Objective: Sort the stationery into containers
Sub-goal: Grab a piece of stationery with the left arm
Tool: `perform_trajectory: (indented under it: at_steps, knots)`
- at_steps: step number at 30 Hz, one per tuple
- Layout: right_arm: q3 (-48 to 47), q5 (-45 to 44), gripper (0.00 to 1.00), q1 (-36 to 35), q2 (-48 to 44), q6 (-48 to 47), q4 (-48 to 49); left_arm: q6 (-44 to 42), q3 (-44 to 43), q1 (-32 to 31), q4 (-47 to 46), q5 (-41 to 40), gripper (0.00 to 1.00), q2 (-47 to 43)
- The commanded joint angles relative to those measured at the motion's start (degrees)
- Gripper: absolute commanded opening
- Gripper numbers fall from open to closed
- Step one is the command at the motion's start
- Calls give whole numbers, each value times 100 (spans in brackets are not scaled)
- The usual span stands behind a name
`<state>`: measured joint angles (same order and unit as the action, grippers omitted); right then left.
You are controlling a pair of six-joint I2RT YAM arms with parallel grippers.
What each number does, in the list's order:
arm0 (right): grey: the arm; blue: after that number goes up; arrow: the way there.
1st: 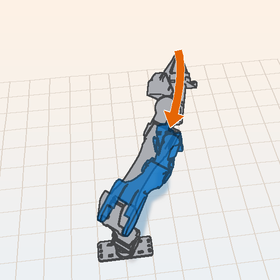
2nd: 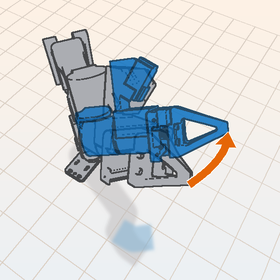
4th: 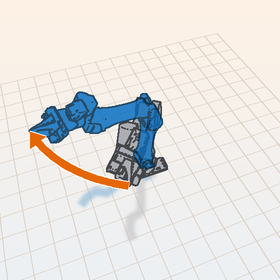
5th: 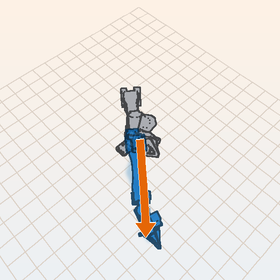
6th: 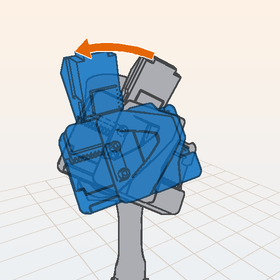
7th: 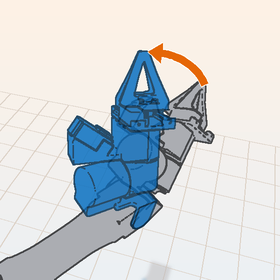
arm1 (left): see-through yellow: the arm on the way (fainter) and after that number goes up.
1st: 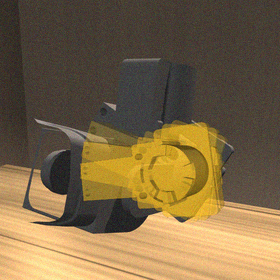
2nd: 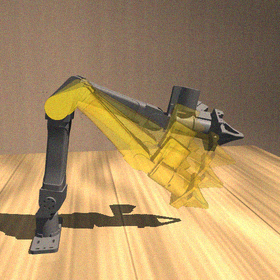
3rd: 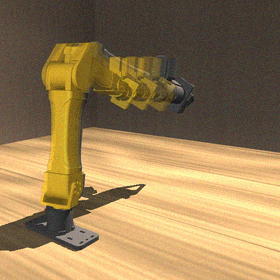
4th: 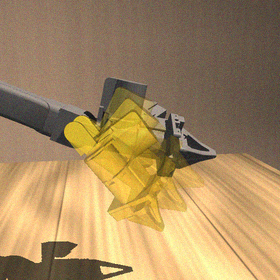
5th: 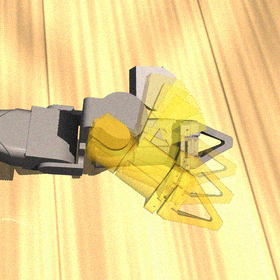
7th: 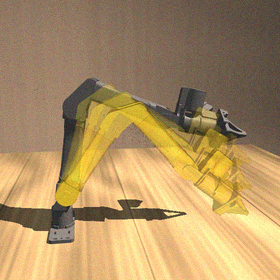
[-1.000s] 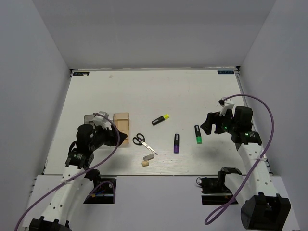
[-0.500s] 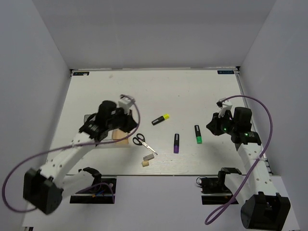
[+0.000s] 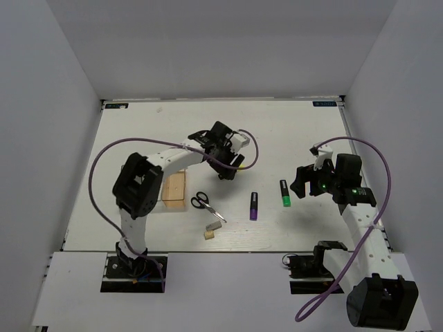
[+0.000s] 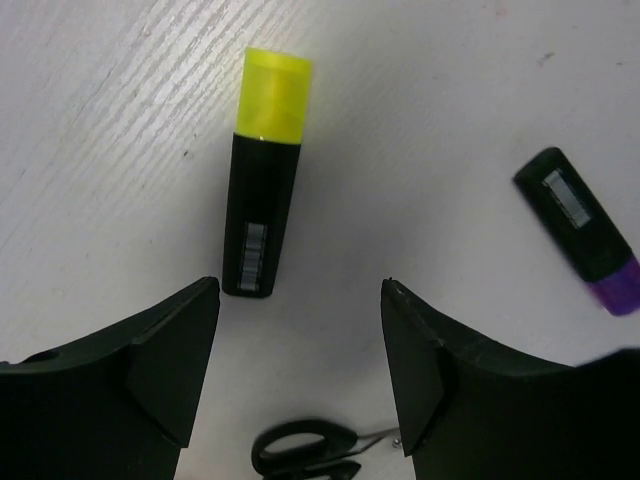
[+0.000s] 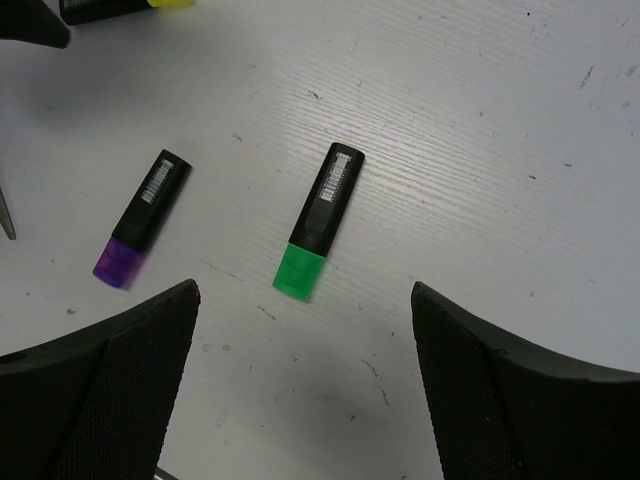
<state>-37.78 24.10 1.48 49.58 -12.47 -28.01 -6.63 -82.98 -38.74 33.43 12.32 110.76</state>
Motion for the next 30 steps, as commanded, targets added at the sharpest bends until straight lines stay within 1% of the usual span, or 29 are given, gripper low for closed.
perform_trajectory:
  at_steps: [1, 4, 10, 17, 18, 20, 21, 22, 25, 28, 29, 30]
  knots:
    - [-265, -2, 88, -7, -54, -71, -117, -242, -683, -11, 199, -107, 76, 321]
    - [-291, 7, 89, -7, -71, -89, -134, -268, -991, -28, 234, -36, 76, 674]
    - [-326, 16, 89, -16, -80, -71, -170, -488, -1370, -99, 357, -362, 76, 1237]
    - [-309, -28, 89, -7, -63, -107, -204, -558, -1247, -107, 392, -476, 72, 1413]
    - [-326, -54, 89, 2, -80, -133, -161, -532, -1125, -116, 375, -441, 69, 1396]
    - [-318, -54, 89, 2, -72, -142, -187, -523, -1028, -116, 357, -379, 56, 1361]
    - [-309, -63, 89, 2, -80, -124, -187, -506, -888, -116, 340, -344, 50, 1334]
    - [-318, -54, 89, 2, -98, -124, -187, -488, -860, -116, 340, -361, 36, 1308]
    - [-309, -46, 89, 2, -133, -115, -170, -426, -597, -116, 279, -440, 19, 1168]
    - [-283, -19, 89, 11, -186, -98, -161, -234, -237, -107, 59, -624, 9, 773]
    - [-283, -19, 89, 2, -203, -98, -152, -181, -53, -81, -11, -660, 7, 354]
    - [-291, 7, 89, 11, -195, -89, -161, 37, 88, -46, -229, -704, 4, 219]
